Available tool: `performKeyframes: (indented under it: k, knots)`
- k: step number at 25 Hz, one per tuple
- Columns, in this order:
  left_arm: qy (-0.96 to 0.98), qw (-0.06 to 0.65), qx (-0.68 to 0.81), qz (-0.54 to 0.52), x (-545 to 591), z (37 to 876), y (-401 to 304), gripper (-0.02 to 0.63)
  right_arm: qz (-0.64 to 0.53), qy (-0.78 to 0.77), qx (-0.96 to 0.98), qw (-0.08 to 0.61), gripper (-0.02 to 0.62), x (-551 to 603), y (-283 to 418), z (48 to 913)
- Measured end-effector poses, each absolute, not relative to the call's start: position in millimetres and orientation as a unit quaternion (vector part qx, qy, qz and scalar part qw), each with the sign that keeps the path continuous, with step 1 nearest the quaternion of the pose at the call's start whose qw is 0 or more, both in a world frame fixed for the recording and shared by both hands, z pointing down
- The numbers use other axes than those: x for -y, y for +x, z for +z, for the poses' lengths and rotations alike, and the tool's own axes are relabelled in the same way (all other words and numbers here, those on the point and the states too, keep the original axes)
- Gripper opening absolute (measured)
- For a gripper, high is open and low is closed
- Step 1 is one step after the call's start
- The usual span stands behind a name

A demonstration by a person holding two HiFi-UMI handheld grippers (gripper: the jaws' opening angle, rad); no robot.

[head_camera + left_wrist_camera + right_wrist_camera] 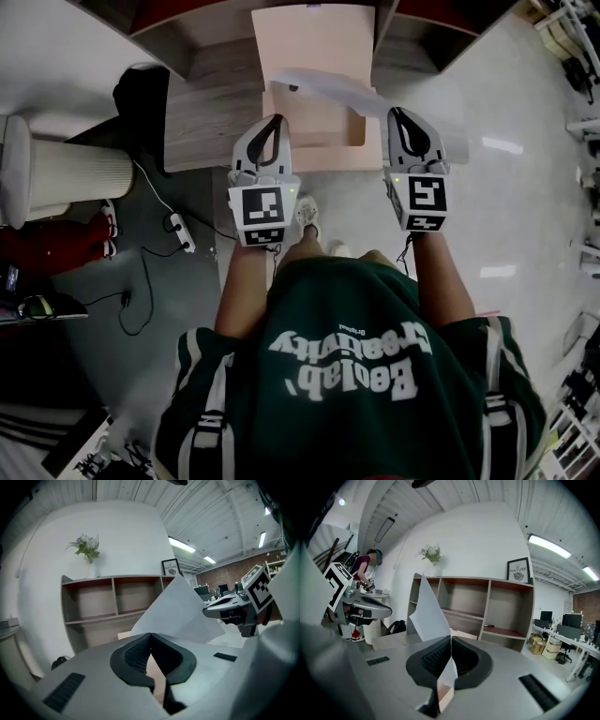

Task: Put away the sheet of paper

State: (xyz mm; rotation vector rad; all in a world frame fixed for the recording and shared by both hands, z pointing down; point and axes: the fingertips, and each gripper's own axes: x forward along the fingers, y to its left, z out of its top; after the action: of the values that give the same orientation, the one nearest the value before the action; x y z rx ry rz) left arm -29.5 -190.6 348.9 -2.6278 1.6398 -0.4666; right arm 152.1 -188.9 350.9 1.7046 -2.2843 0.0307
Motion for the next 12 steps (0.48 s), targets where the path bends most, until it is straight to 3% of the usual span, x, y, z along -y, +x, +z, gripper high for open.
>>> performKeyframes:
  k: [12]
  knots:
    - [-0.853, 0.011, -0.499, -0.154, 273, 345, -59, 0.018, 0.015, 0.615, 0.773, 0.157, 0.034, 264, 132, 348]
